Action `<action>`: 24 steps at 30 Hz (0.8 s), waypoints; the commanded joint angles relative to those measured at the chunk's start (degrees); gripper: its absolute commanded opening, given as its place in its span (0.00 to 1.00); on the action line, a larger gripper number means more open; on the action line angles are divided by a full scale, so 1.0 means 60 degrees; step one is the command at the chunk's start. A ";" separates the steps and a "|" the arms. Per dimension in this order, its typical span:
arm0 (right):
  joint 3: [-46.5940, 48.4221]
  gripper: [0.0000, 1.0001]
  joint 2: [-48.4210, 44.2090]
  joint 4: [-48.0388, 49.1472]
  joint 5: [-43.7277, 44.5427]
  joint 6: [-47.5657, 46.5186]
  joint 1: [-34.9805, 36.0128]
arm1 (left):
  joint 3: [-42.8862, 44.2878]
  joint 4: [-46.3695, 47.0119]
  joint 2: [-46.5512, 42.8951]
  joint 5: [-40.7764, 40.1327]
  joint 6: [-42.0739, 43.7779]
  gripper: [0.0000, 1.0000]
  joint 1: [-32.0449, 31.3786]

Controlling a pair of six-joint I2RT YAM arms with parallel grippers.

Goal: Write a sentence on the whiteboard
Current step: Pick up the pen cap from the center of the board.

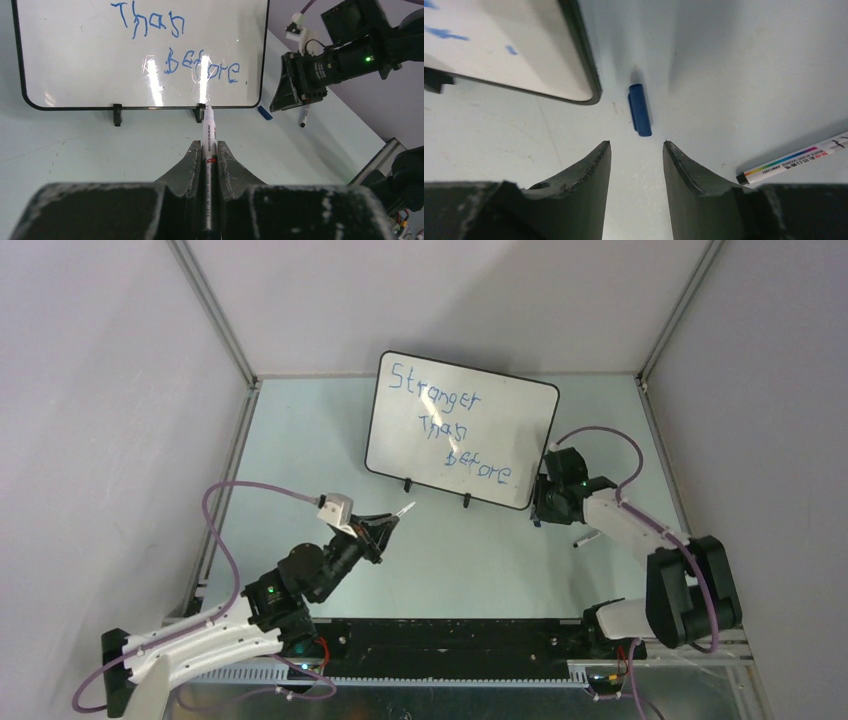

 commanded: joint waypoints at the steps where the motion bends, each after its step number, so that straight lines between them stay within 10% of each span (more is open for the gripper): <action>1: -0.0259 0.47 -0.1045 0.0280 0.0462 0.0650 -0.0002 | -0.0115 0.0320 -0.0185 0.0189 -0.0105 0.00 0.0075; 24: -0.0424 0.45 0.0111 0.0609 0.0222 0.3387 -0.0431 | -0.0180 0.0181 -0.0694 0.0402 -0.0152 0.00 0.0075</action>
